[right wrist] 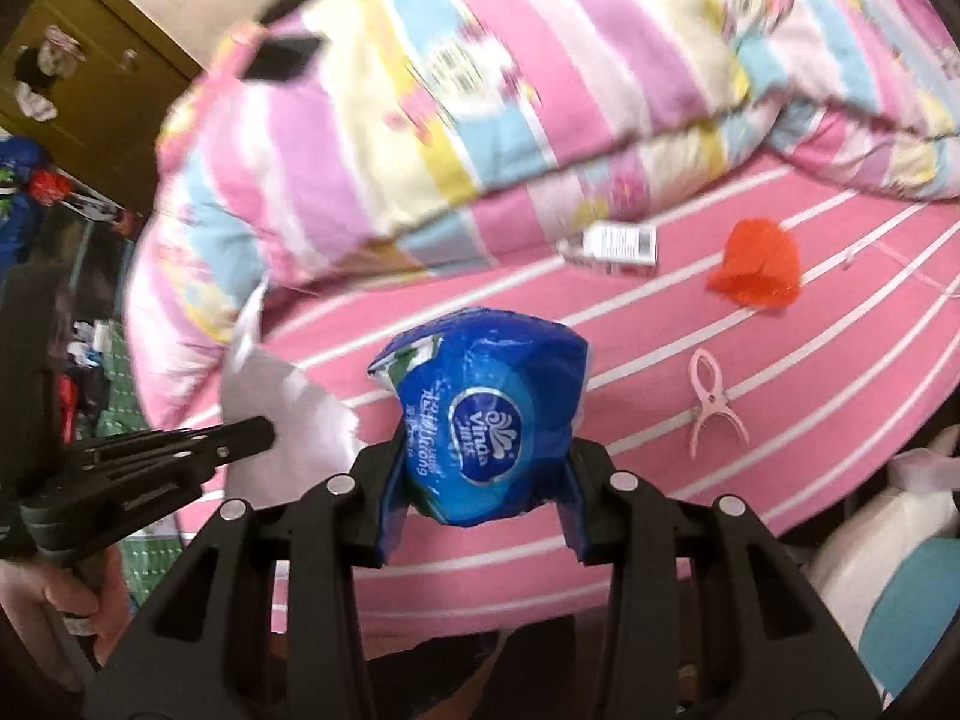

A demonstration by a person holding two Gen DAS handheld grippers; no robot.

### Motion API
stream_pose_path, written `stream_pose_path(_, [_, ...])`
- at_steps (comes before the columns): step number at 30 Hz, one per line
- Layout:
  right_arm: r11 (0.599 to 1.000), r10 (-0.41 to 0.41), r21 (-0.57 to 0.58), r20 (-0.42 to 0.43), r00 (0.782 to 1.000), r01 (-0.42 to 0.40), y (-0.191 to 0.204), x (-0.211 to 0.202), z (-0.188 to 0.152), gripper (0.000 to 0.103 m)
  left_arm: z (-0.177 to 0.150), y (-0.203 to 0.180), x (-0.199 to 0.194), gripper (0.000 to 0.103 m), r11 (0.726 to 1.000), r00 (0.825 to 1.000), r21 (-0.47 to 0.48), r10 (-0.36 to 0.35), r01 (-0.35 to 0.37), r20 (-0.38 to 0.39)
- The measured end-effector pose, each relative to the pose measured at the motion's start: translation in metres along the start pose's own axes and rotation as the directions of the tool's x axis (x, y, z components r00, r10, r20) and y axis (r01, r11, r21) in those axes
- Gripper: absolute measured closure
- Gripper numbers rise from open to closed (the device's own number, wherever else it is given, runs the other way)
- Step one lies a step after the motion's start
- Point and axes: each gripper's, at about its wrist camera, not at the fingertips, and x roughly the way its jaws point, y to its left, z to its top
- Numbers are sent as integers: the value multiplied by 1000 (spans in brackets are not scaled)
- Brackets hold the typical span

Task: Collect trash
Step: 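Carry the paper sheet and tissue pack with both tools over the black bin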

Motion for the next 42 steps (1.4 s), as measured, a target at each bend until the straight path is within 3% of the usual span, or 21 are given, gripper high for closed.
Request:
stream_pose_path(9, [999, -39, 43, 170, 985, 32, 57, -146, -33, 61, -33, -55, -127, 101, 981, 988, 173, -112, 94, 102])
stream_pose_path(19, [979, -154, 174, 311, 938, 103, 40, -244, -87, 61, -70, -123, -175, 101, 917, 971, 372, -202, 142, 129])
stream_pose_path(31, [952, -215, 287, 381, 900, 106, -46, -306, -148, 61, -117, -229, -176, 101, 849, 957, 499, -265, 173, 120])
stream_pose_path(36, [931, -253, 346, 393, 884, 114, -109, -341, -178, 61, -139, -298, -169, 101, 813, 955, 553, -280, 181, 98])
stream_pose_path(42, [895, -297, 433, 390, 872, 111, -190, -376, -208, 61, -168, -398, -156, 101, 749, 955, 634, -293, 192, 56])
